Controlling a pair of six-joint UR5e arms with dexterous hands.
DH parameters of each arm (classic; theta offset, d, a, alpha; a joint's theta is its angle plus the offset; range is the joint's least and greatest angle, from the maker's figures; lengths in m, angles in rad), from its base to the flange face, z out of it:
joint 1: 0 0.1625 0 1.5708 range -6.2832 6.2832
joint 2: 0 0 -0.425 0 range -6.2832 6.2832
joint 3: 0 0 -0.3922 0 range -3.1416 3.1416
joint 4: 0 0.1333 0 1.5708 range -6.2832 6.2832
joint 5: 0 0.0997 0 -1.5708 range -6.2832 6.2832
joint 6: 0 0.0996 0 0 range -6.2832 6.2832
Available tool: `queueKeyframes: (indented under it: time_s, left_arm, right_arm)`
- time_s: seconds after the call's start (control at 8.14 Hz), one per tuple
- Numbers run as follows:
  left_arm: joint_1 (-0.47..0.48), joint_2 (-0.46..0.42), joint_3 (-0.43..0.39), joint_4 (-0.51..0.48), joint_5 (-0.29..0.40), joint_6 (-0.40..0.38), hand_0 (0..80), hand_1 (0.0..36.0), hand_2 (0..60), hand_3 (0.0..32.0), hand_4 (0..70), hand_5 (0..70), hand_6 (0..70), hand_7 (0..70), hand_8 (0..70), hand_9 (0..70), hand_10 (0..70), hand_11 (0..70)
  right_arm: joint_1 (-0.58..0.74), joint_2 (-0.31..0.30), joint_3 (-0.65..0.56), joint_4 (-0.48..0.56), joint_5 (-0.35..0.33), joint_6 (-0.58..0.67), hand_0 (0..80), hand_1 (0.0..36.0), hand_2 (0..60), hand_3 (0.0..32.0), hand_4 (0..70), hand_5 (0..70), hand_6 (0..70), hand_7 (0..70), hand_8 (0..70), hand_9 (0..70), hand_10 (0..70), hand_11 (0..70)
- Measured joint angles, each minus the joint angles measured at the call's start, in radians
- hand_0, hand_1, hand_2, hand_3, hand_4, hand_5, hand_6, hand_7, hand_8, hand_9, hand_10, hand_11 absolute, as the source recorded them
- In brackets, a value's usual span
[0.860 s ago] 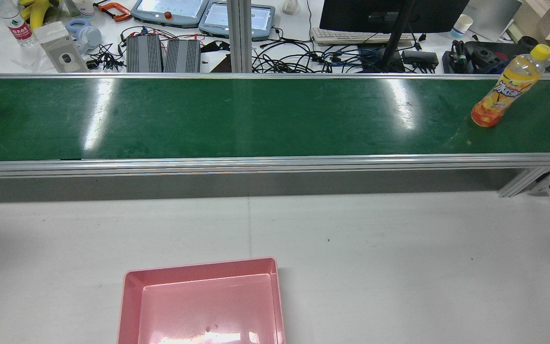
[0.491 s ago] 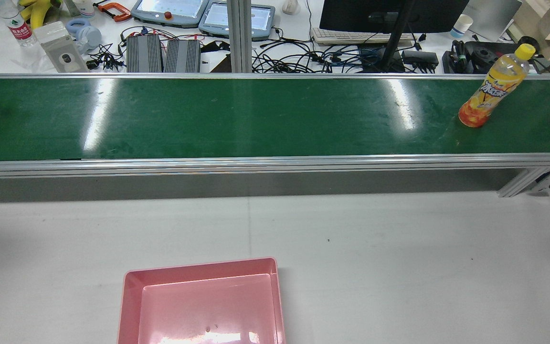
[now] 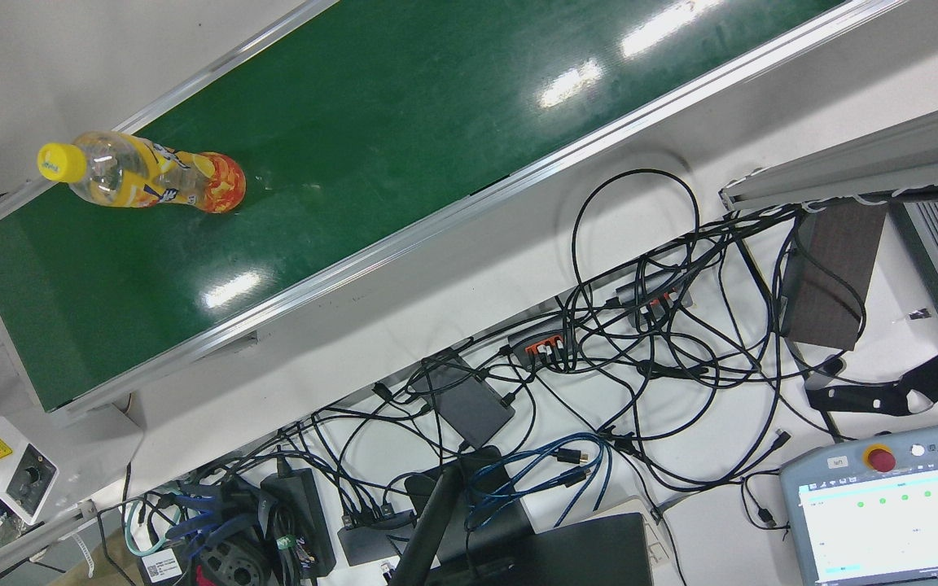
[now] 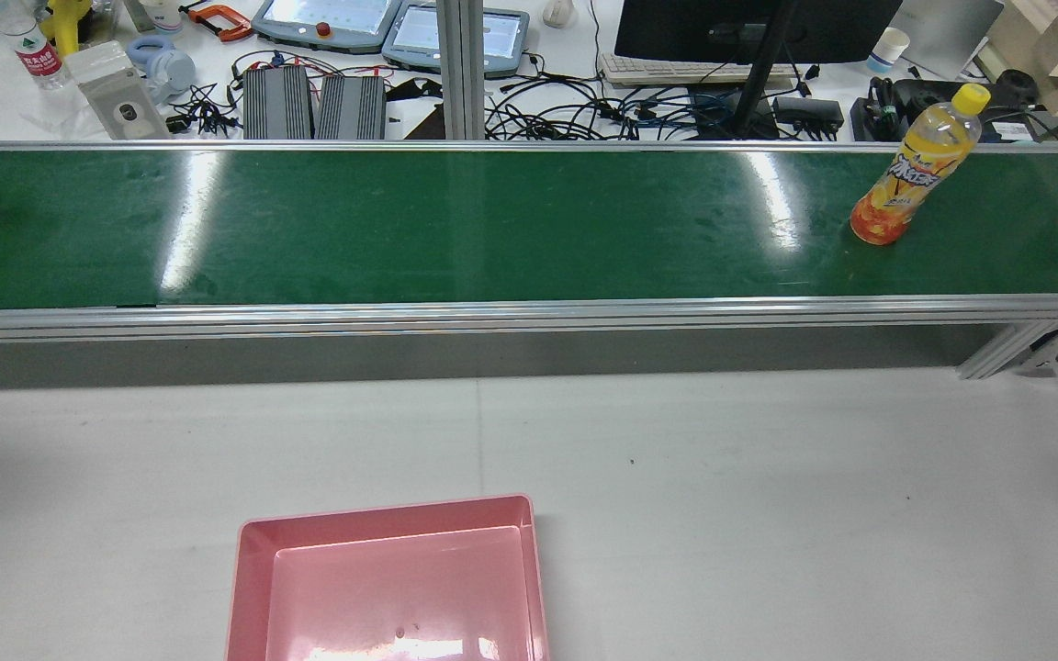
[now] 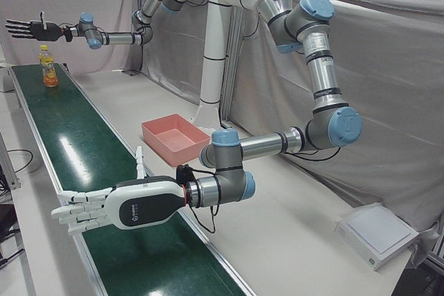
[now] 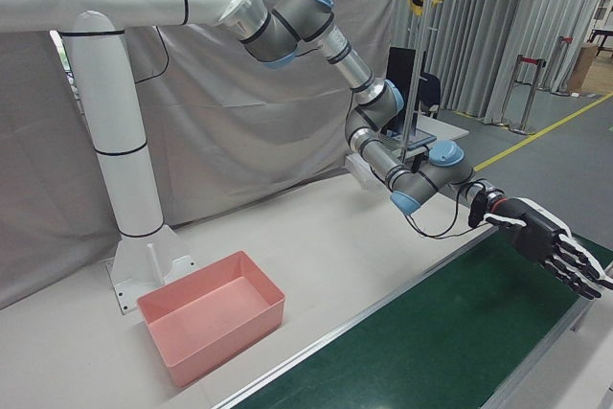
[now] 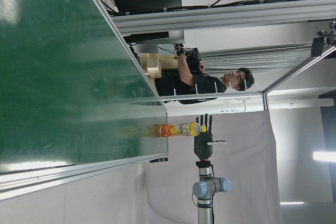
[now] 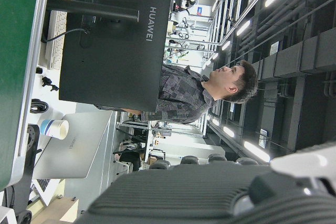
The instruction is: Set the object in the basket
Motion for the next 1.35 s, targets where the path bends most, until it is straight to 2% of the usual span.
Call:
queueKeyframes:
  time_s: [1.35]
  left_arm:
    - [0.001, -0.002, 0.005, 0.002, 0.0, 0.0, 49.2, 4.6, 0.0, 0.0, 2.2, 19.0, 0.0, 0.3, 6.5, 2.6, 0.0, 0.0]
  right_arm:
    - [0.0, 0.0, 0.002, 0.0, -0.001, 0.0, 0.0, 0.0, 0.0, 0.0, 0.0, 0.0, 0.0, 0.0, 0.0, 0.0, 0.0, 0.0]
